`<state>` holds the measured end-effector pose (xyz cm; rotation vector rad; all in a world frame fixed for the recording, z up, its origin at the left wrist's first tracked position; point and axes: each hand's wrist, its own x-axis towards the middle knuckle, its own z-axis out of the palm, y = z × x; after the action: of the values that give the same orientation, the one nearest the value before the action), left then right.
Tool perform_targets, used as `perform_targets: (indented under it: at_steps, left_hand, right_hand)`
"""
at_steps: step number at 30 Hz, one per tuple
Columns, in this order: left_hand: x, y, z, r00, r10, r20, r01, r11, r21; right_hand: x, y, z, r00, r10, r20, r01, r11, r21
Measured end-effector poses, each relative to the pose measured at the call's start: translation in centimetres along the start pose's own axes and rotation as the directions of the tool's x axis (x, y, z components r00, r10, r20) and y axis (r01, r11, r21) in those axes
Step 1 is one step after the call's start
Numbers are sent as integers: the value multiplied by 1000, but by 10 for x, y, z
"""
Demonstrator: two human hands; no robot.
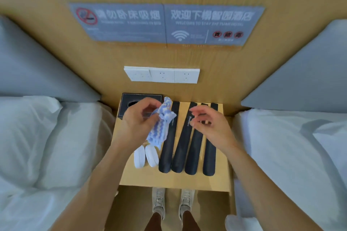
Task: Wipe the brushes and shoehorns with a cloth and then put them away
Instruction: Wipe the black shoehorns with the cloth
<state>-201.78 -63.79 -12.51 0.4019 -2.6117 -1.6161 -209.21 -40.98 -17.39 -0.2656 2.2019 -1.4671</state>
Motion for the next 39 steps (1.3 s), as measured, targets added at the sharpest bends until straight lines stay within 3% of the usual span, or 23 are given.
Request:
perform_targets:
  at_steps: [2,5,10,15,17,20,24,29,34,39]
  left_hand:
    - [-2,26,-14,999,42,22,-40,996,-83]
    - [2,56,-30,986,133,98,-112,974,-196]
    - [1,106,-64,938,262,228,-184,931,-315]
    - [0,129,-89,965,212,156,-156,937,-313]
    - [-1,136,-95,952,248,179,-199,947,-253]
    - [-3,148,-94,929,321,184,-329,944,14]
    - [-2,152,-85,925,366,99,-378,911,165]
    - [-2,150,-88,895,443,49,-445,895,29]
    - [-5,153,-80,833,544,100,-553,819,152]
    - [-3,153,-74,864,500,60,-501,841,205]
  right_hand:
    - [-12,-55,-6,981,-195,22,195,981,12]
    - [-17,-109,-16,931,-353,94,359,931,-61]
    - [-25,-176,-31,908,-397,132,417,880,-226]
    - [-34,-216,-40,887,-459,52,452,840,-301]
    - [-39,-228,-43,884,-465,55,456,830,-322]
    - [-45,-239,-47,885,-461,61,452,822,-347]
    - [-53,-244,-51,895,-445,25,424,834,-354]
    - [-63,-237,-58,901,-431,-47,398,866,-303]
    - [-65,-229,-57,897,-434,-82,409,886,-218]
    - [-65,-225,-58,901,-429,-67,420,900,-120]
